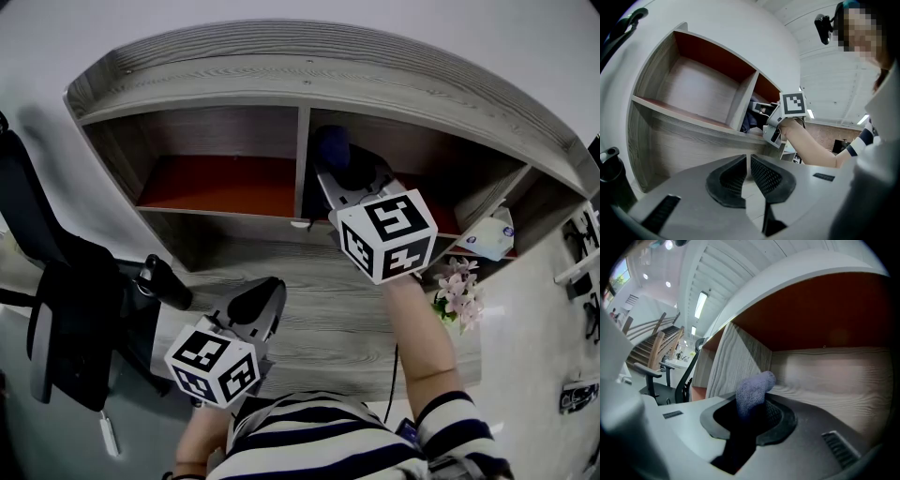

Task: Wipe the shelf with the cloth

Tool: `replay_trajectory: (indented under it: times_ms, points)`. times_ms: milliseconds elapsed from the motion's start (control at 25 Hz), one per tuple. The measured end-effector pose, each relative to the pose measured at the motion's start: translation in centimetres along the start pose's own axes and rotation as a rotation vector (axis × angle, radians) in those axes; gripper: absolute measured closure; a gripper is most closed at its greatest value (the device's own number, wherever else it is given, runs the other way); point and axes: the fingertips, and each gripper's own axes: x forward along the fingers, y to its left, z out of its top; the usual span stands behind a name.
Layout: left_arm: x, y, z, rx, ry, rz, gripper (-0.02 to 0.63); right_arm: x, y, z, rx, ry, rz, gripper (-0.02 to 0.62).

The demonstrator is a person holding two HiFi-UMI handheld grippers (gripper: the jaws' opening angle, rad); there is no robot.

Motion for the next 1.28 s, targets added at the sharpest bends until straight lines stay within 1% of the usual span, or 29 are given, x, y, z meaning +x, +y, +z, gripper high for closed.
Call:
replay_trajectory:
  times_ms: [280, 520, 600, 760, 1080, 1280]
  points:
    - [0.3, -0.3, -0.1, 0.000, 0.006, -0.019, 0.565, -0.1, 0.7, -1.5, -0.025, 0.079, 0.036, 0.505]
    - [0.6, -0.4, 0.0, 0.000, 0.004, -0.027, 0.565, -0.4, 1.0, -2.0, -0.047, 0.094, 0.054, 0.505]
    - [0.8, -0.6, 0.0, 0.000, 0.003, -0.033, 0.565, -0.9, 0.8, -1.5, -0.077, 0.078, 0.032, 0.504]
    - [1.2, -0.9, 0.1, -0.002, 0.002, -0.050, 0.565, -2.4, -0.4, 0.1, -0.152, 0.032, -0.043, 0.503]
    - [2.4, -2.1, -0.2, 0.007, 0.019, -0.094, 0.566, -6.0, -3.8, 1.9, -0.188, -0.043, -0.160, 0.503]
    - [3.0, -2.7, -0.4, 0.009, 0.027, -0.113, 0.565, -8.5, -6.3, 2.7, -0.256, -0.055, -0.254, 0.503]
